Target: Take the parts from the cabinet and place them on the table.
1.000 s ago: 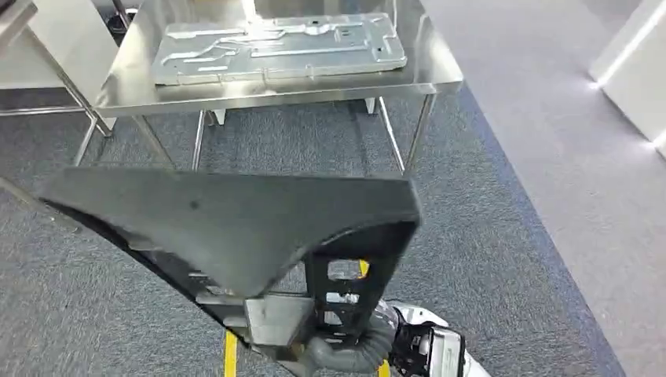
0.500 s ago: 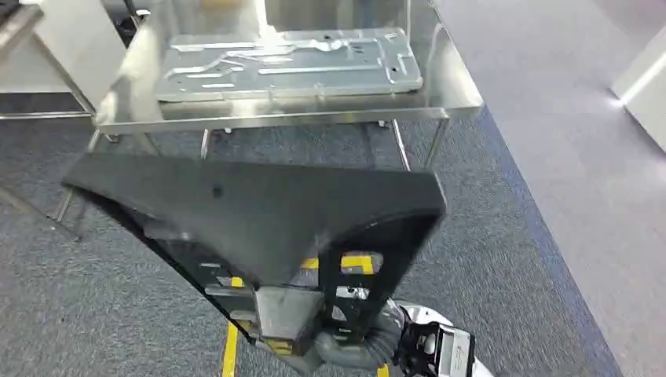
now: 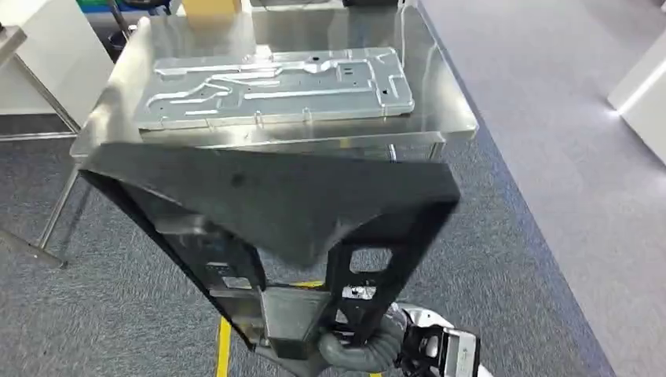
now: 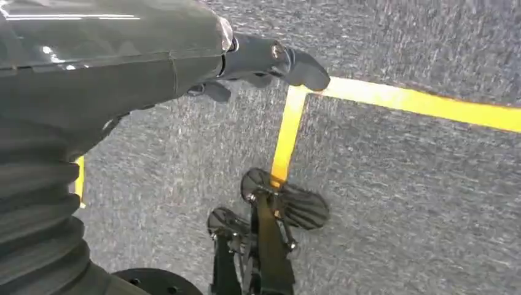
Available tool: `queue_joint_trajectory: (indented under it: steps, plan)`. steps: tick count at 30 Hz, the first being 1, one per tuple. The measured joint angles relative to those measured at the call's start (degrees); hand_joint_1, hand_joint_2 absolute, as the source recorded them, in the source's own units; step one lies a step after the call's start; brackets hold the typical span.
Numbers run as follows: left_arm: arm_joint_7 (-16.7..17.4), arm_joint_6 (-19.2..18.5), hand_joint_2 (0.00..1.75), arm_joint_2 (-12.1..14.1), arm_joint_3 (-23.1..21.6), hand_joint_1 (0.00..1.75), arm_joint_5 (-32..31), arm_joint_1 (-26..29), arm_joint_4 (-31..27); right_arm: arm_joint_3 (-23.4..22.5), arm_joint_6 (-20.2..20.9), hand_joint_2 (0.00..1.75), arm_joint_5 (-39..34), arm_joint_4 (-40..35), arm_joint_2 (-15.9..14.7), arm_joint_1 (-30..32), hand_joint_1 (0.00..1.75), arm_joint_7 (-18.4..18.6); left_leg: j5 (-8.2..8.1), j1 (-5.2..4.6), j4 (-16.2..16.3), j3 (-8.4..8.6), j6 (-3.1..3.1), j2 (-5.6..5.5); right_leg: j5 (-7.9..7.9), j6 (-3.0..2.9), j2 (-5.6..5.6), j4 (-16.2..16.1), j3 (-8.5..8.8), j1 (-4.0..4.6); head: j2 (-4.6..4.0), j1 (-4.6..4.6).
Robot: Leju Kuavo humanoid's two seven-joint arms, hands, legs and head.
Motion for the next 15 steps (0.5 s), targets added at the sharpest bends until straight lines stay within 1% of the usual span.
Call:
queue_joint_trajectory:
  steps: [1, 2, 3, 4, 5, 6, 7, 8, 9, 10, 11, 12, 13, 14, 15]
  plan:
    - [0.0, 0.0, 1.75, 0.0, 0.0, 0.0, -0.1, -0.1, 0.0, 0.0, -0.2, 1.75, 0.2, 0.0, 0.0, -0.1, 1.55, 0.0, -0.15, -0.02, -0.1, 0.75, 0.32, -0.03, 0.34, 0.31, -0.03, 0.2, 0.05, -0.02, 0.0, 0.06]
    - [-0.1, 0.0, 1.75, 0.0, 0.0, 0.0, -0.2, -0.2, 0.0, -0.1, -0.4, 1.75, 0.8, -0.1, -0.1, -0.1, 1.55, 0.1, -0.22, 0.23, -0.7, 1.9, 0.59, -0.15, 0.12, 0.58, -0.08, 1.1, -0.16, -0.1, 0.0, -0.09]
    - [-0.1, 0.0, 1.75, 0.0, 0.0, 0.0, -0.2, -0.3, 0.0, -0.1, -0.7, 1.75, 1.2, -0.1, -0.1, -0.1, 1.55, 0.2, -0.41, 0.28, -0.9, 2.52, 0.91, -0.25, 0.2, 0.91, -0.13, 3.3, -0.9, -0.26, 0.0, 0.06]
    - [-0.1, -0.1, 1.75, 0.1, 0.0, 0.0, -0.2, -0.4, 0.0, -0.1, -1.0, 1.75, 1.4, -0.1, -0.2, -0.2, 1.55, 0.2, -0.66, 0.33, -0.9, 2.82, 1.21, -0.41, -0.62, 1.19, -0.19, 6.8, -3.1, -0.36, 0.0, 0.15]
    - [-0.2, -0.1, 1.75, 0.1, 0.0, 0.0, -0.2, -0.5, 0.0, -0.2, -1.1, 1.75, 1.6, -0.1, -0.2, -0.1, 1.55, 0.2, -0.99, 0.35, -0.9, 3.11, 1.28, -0.65, -2.1, 1.53, -0.2, 10.6, -5.72, -0.61, 0.0, 0.17]
    - [-0.2, -0.1, 1.75, 0.0, 0.0, 0.0, -0.2, -0.5, 0.0, -0.2, -1.1, 1.75, 1.6, -0.1, -0.3, 0.0, 1.55, 0.1, -1.43, 0.35, -0.9, 3.39, 1.31, -0.63, -4.18, 1.82, -0.22, 14.2, -8.6, -0.87, 0.0, 0.15]
    - [-0.2, -0.2, 1.75, 0.0, 0.0, 0.0, -0.2, -0.5, 0.0, -0.3, -1.1, 1.75, 1.6, -0.1, -0.4, 0.0, 1.55, 0.0, -1.82, 0.36, -0.9, 3.8, 1.31, -0.74, -5.63, 2.03, -0.25, 16.5, -10.83, -1.07, 0.0, 0.15]
    - [-0.1, -0.2, 1.75, 0.0, 0.0, 0.0, -0.2, -0.4, 0.0, -0.3, -0.9, 1.75, 1.1, -0.1, -0.5, 0.0, 1.55, 0.0, -2.34, 0.4, -0.9, 4.38, 1.21, -0.94, -5.64, 2.17, -0.28, 16.7, -12.32, -1.27, 0.0, 0.13]
    - [-0.1, -0.2, 1.75, 0.0, 0.0, 0.0, -0.2, -0.3, 0.0, -0.4, -0.7, 1.75, 0.6, -0.1, -0.6, 0.0, 1.55, 0.0, -2.86, 0.48, -0.9, 5.08, 1.07, -1.11, -4.11, 2.27, -0.31, 14.9, -12.51, -1.4, 0.0, 0.15]
    - [-0.1, -0.2, 1.75, 0.0, 0.0, 0.0, -0.2, -0.3, 0.0, -0.4, -0.7, 1.75, 0.4, -0.1, -0.6, 0.0, 1.55, 0.1, -3.47, 0.54, -0.9, 5.92, 0.85, -1.24, -1.03, 2.26, -0.34, 11.1, -11.71, -1.45, 0.0, 0.15]
    - [-0.1, -0.2, 1.75, 0.0, 0.0, 0.0, -0.2, -0.3, 0.0, -0.5, -0.7, 1.75, 0.2, -0.1, -0.6, 0.0, 1.55, 0.1, -4.01, 0.65, -1.0, 6.7, 0.66, -1.33, 2.37, 2.3, -0.34, 6.7, -10.52, -1.46, 0.0, 0.17]
    - [-0.1, -0.2, 1.75, 0.0, 0.0, 0.0, -0.2, -0.3, 0.0, -0.5, -0.7, 1.75, 0.1, -0.1, -0.6, -0.1, 1.55, 0.1, -4.63, 0.69, -1.1, 7.09, 0.34, -1.36, 6.74, 2.16, -0.34, 1.7, -9.33, -1.44, 0.0, 0.2]
    - [0.0, -0.2, 1.75, 0.0, 0.0, 0.0, -0.2, -0.3, 0.0, -0.5, -0.7, 1.75, 0.0, 0.0, -0.6, -0.1, 1.55, 0.2, -5.08, 0.6, -1.0, 8.17, -0.06, -1.52, 5.23, 1.8, -0.44, 2.0, -9.5, -0.96, 0.0, 0.08]
    - [0.1, -0.2, 1.75, 0.0, 0.0, 0.0, -0.2, -0.5, 0.0, -0.5, -0.7, 1.75, 0.0, 0.0, -0.6, -0.1, 1.55, 0.2, -5.53, 0.57, -1.5, 7.85, -0.64, -1.65, 3.34, 1.14, -0.44, 1.9, -9.25, -0.72, 0.0, 0.11]
    - [0.1, -0.2, 1.75, 0.0, 0.0, 0.0, -0.1, -0.5, 0.0, -0.5, -0.7, 1.75, 0.0, 0.0, -0.6, -0.1, 1.55, 0.2, -5.74, 0.57, -2.0, 8.62, -1.09, -1.53, 4.21, 0.63, -0.37, 1.2, -8.93, -0.67, 0.0, 0.22]
